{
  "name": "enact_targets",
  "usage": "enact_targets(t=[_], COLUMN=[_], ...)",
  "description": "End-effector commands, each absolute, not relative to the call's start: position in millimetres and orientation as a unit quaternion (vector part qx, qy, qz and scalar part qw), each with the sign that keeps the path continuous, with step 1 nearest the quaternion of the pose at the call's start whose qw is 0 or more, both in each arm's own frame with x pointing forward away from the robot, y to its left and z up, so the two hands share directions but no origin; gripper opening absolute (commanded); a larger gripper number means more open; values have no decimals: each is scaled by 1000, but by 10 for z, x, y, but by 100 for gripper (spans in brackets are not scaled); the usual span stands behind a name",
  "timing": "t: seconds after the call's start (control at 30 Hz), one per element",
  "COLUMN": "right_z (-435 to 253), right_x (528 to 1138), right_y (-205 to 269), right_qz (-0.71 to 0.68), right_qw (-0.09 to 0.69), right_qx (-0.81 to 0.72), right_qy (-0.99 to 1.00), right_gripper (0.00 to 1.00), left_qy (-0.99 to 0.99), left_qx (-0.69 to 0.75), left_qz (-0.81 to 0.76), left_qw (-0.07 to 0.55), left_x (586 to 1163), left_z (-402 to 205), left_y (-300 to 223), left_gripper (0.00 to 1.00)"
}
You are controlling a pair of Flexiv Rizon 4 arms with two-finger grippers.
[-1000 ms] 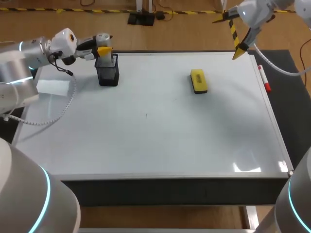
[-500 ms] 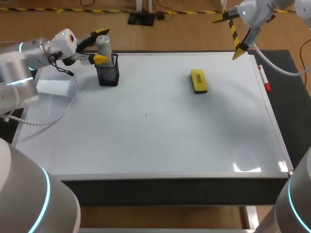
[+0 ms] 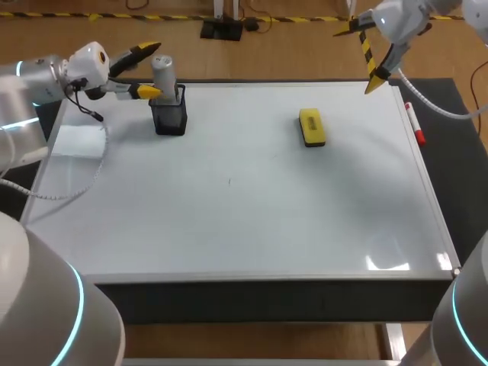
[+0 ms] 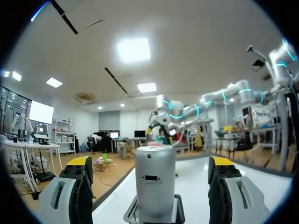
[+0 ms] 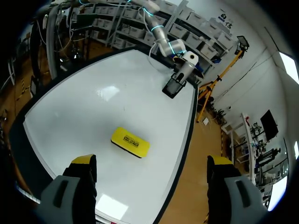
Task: Pick up the inspection probe, press it on each red-marked spot on the whiteboard one by one, put down the probe, pick up the eraser, and wipe off all the red marks.
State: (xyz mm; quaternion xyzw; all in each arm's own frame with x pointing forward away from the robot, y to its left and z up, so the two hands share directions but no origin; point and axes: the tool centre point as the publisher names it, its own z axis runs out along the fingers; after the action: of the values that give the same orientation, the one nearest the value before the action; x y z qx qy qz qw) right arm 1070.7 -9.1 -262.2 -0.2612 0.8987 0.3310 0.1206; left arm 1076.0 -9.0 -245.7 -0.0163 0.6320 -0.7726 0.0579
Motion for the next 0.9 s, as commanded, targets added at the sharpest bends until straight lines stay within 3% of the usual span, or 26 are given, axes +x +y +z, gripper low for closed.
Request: enact_targets(t=[0.03, 0.9], right_z=[-2613, -2613], right_x=[10705, 10705], right_y=[-94, -94], right_qz=[329, 329], right_qw=[119, 119], right_qx=[-262, -262], right_qy=[899, 899], right_gripper=[100, 100], left_qy=[667, 760], left_qx=[-66, -174], left_qz=[-736, -588], left_qw=[101, 215], left_x=[10562, 10139], left_z=[-2318, -2038], left_y=[-48, 341], left_gripper=[100, 100])
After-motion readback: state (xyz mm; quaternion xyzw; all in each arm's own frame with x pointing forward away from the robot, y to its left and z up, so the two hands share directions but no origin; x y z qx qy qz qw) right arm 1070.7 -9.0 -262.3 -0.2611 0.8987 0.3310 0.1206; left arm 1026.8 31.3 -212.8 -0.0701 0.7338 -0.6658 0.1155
